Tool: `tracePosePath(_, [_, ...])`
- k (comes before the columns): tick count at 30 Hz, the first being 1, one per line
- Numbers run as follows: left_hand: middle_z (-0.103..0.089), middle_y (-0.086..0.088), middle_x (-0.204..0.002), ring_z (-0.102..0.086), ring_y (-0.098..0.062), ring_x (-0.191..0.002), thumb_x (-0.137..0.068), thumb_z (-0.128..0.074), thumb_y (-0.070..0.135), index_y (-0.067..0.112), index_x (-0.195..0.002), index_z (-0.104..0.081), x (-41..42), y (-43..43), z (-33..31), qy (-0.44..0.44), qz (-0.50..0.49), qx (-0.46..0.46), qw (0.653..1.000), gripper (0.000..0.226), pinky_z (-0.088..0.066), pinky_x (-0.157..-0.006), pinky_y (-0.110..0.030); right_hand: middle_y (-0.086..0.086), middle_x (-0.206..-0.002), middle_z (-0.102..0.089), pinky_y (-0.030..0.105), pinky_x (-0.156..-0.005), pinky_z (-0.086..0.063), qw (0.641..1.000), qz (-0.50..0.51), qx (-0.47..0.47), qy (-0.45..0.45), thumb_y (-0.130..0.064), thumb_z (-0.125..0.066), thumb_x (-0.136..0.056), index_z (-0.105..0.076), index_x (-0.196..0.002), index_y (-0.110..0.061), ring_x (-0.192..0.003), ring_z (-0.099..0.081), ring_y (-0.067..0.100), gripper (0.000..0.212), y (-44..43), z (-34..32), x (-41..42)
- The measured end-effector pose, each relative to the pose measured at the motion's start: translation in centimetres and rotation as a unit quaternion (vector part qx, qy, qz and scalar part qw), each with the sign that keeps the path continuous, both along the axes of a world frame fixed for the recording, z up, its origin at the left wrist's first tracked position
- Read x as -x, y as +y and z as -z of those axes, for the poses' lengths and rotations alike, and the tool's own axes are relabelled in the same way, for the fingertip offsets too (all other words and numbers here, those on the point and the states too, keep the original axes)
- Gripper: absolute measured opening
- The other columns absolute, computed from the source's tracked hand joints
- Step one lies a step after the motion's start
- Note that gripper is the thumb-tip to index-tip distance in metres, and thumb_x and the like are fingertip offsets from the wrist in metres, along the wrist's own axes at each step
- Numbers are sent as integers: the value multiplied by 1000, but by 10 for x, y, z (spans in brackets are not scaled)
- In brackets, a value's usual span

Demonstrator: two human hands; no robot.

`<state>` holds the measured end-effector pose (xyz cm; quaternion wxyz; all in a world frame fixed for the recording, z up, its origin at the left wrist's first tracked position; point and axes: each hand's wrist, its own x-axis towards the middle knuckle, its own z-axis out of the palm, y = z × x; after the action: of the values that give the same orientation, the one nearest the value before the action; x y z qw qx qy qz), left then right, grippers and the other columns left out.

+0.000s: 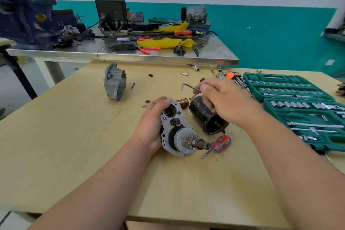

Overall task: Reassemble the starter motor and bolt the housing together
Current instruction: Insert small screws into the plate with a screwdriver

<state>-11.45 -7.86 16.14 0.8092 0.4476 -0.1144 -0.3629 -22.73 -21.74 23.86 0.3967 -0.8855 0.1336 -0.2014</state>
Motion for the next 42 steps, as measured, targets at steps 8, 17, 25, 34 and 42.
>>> tracePosePath(8, [-50, -16, -108, -49, -34, -101, -89, -60, 26, 14, -111, -47, -3, -1, 2, 20, 2, -2, 1000, 29, -35, -106, -64, -5, -59, -56, 32, -52, -51, 973, -39, -226, -37, -12, -40, -99, -62, -101, -18, -48, -51, 14, 23, 3, -6, -1])
tracePosePath(17, [-53, -22, -113, -52, -33, -100, -90, -58, 26, 10, -115, -48, 0, 0, -1, -5, 24, -1, 1000, 32, -44, -91, -50, -8, -74, -49, 26, -51, -28, 916, -53, 328, 224, -42, -35, -100, -44, -90, -27, -68, -46, 5, 20, 21, -1, 9])
tracePosePath(25, [-56, -12, -91, -55, -27, -83, -84, -59, 25, 14, -93, -53, 5, 1, -1, -25, 71, 16, 997, 16, -46, -77, -39, -12, -70, -44, 34, -60, -38, 898, -120, 381, 184, -35, -29, -99, -33, -68, -30, -65, -40, 2, 31, 32, 2, 11])
tracePosePath(34, [-54, -9, -84, -53, -25, -78, -83, -64, 21, 17, -84, -50, 5, 1, -3, -29, 74, 16, 997, 14, -44, -74, -38, -15, -69, -44, 30, -60, -36, 925, -115, 341, 126, -31, -33, -98, -34, -66, -35, -68, -43, -1, 32, 23, 13, 10])
tracePosePath(42, [-56, -12, -94, -53, -30, -91, -77, -63, 25, 14, -101, -48, 7, 2, -6, -19, 70, 3, 997, 29, -44, -82, -42, -16, -70, -39, 27, -55, -30, 894, -114, 406, 152, -36, -27, -98, -33, -71, -33, -67, -41, 4, 27, 23, 11, 8])
